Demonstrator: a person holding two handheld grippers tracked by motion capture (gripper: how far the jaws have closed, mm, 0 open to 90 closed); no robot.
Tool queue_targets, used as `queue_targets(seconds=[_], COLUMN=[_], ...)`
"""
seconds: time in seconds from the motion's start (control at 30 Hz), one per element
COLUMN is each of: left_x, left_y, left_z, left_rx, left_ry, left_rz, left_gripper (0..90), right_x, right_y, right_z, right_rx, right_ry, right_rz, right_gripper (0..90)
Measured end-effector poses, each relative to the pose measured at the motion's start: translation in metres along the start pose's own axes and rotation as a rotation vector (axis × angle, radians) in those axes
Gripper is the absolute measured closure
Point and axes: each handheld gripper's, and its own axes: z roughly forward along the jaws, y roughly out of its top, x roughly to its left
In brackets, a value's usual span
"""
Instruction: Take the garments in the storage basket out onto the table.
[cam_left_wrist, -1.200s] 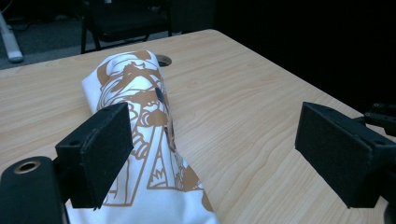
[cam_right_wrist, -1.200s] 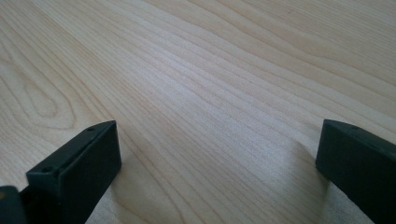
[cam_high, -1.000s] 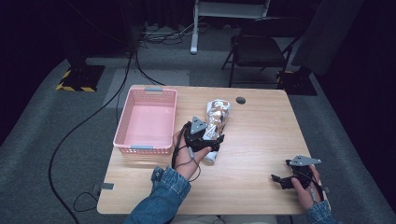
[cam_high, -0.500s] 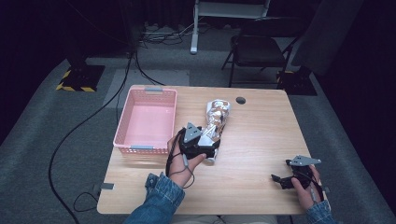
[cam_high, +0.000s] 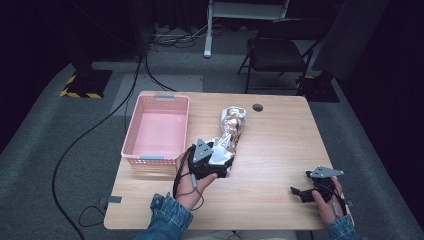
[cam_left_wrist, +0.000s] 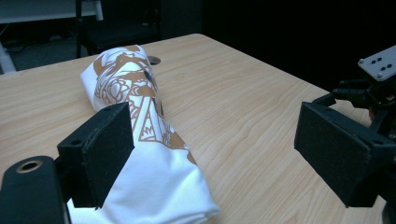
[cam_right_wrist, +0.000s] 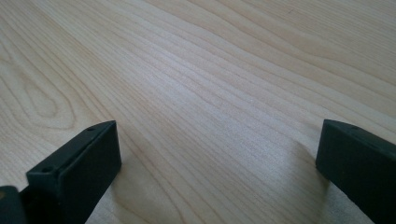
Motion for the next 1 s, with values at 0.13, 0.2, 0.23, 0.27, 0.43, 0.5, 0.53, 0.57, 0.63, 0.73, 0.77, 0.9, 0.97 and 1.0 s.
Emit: queue_targets(seconds=[0.13,0.2,0.23,0.27,0.43,0.5,0.53,0.57,0.63,0.73,0.77,0.9,0.97,1.0], left_x=[-0.003,-0.005,-0.005,-0.006,-0.005,-0.004,-0.003,-0.002,0.000,0.003,0.004,0.008,0.010,0.012], left_y=[-0.003,-0.005,-0.006,-0.007,-0.014,-0.018,-0.020,-0.023,-0.027,-0.032,-0.033,-0.039,-0.043,-0.044], left_z=[-0.003,-0.004,-0.004,-0.005,-0.008,-0.010,-0.010,-0.011,-0.014,-0.017,-0.019,-0.023,-0.025,-0.026], left_rx=[-0.002,-0.003,-0.002,0.000,0.007,0.010,0.010,0.011,0.016,0.020,0.022,0.034,0.041,0.044], left_ry=[0.002,0.001,0.001,0.000,0.005,0.010,0.014,0.017,0.026,0.040,0.043,0.051,0.059,0.063], left_rz=[0.023,0.031,0.038,0.041,0.041,0.040,0.038,0.037,0.034,0.026,0.021,0.011,0.006,0.007], left_gripper=[11.4,11.4,11.4,11.4,11.3,11.3,11.3,11.3,11.3,11.3,11.4,11.5,11.5,11.6], right_x=[0.000,0.000,0.000,0.000,0.000,0.000,0.000,0.000,0.000,0.000,0.000,0.000,0.000,0.000], right_y=[0.000,0.000,0.000,0.000,0.000,0.000,0.000,0.000,0.000,0.000,0.000,0.000,0.000,0.000], right_z=[0.000,0.000,0.000,0.000,0.000,0.000,0.000,0.000,0.000,0.000,0.000,0.000,0.000,0.000], right_rx=[0.000,0.000,0.000,0.000,0.000,0.000,0.000,0.000,0.000,0.000,0.000,0.000,0.000,0.000], right_ry=[0.000,0.000,0.000,0.000,0.000,0.000,0.000,0.000,0.000,0.000,0.000,0.000,0.000,0.000], right_rz=[0.000,0.000,0.000,0.000,0.000,0.000,0.000,0.000,0.000,0.000,0.000,0.000,0.000,0.000], right_gripper=[0.0,0.0,0.0,0.0,0.0,0.0,0.0,0.0,0.0,0.0,0.0,0.0,0.0,0.0])
